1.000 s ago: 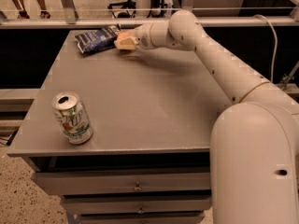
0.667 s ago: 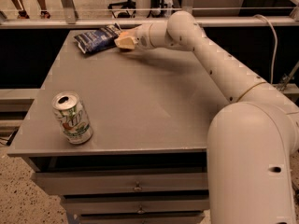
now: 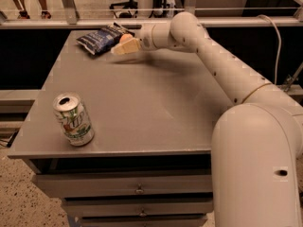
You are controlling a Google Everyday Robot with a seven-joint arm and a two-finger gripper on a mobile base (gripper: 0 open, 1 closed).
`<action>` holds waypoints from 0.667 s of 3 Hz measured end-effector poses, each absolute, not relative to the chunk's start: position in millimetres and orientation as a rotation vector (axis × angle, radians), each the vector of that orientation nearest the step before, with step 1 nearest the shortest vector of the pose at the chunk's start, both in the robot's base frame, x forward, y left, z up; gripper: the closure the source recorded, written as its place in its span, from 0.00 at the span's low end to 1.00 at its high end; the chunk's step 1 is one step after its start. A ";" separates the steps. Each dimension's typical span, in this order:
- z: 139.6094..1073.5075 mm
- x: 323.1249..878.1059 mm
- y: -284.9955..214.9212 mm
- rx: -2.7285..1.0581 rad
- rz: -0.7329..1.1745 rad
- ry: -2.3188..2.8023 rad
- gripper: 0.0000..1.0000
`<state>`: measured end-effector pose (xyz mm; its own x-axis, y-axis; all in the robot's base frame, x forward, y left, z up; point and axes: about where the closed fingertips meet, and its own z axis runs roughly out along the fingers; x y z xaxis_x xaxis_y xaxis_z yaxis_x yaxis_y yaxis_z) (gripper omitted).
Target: Move orange near blue chip bag
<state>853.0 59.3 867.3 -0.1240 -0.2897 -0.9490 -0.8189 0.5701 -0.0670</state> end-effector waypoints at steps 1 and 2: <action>876.4 843.4 40.4 -0.918 0.576 1.688 0.00; 898.1 820.9 0.5 -0.915 0.566 1.674 0.00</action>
Offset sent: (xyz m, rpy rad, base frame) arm -0.0656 -0.1366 0.0651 0.0023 -0.0498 -0.0442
